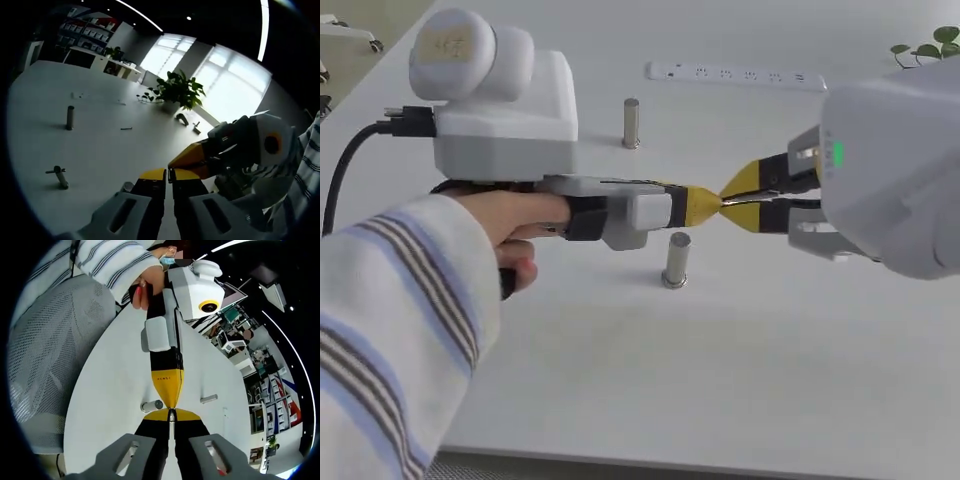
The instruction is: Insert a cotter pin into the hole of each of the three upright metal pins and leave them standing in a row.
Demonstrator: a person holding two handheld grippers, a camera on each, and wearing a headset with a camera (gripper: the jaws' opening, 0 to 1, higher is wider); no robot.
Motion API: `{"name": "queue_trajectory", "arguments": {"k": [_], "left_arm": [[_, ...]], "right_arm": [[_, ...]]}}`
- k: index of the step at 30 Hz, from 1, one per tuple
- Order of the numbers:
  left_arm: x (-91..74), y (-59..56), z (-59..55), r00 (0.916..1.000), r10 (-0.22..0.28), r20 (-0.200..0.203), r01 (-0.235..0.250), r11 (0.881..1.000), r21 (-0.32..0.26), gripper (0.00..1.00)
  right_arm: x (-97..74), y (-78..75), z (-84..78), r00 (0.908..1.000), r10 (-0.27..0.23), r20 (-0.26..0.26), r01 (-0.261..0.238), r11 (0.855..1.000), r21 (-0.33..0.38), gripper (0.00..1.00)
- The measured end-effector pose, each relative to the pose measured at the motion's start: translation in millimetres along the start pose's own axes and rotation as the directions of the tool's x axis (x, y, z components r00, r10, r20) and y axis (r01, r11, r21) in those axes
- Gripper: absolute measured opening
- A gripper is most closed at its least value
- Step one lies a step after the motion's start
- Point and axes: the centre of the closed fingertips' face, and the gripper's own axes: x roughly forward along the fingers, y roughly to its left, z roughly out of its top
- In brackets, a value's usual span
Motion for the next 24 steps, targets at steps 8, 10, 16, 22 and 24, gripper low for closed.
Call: {"name": "queue_trajectory", "arguments": {"k": [8,10,16,22,24], "left_arm": [[-2.8,3.2,1.4,0.9999,-0.015,-0.006,0.015,1.0,0.015,0.0],[-2.4,1.4,1.2,0.9999,-0.012,-0.005,0.012,1.0,-0.003,0.0],[-2.5,0.6,1.5,1.0,-0.004,-0.003,0.004,1.0,0.002,0.0],[-2.2,0.2,-0.9,0.9997,-0.012,-0.02,0.012,1.0,-0.009,0.0],[-1.7,-1.2,-2.1,0.9997,-0.012,-0.021,0.012,1.0,-0.004,0.0]], "right_arm": [[-1.2,0.3,1.8,0.9999,0.001,0.012,-0.001,1.0,0.014,0.0],[-1.4,0.2,2.0,0.9999,-0.001,0.013,0.001,1.0,0.015,0.0],[-1.7,0.0,2.3,0.9996,-0.001,0.027,0.0,1.0,0.029,0.0],[-1.8,3.6,2.7,0.9987,0.019,0.047,-0.021,0.999,0.039,0.0],[-1.6,4.3,1.9,0.9984,0.026,0.05,-0.028,0.999,0.04,0.0]]}}
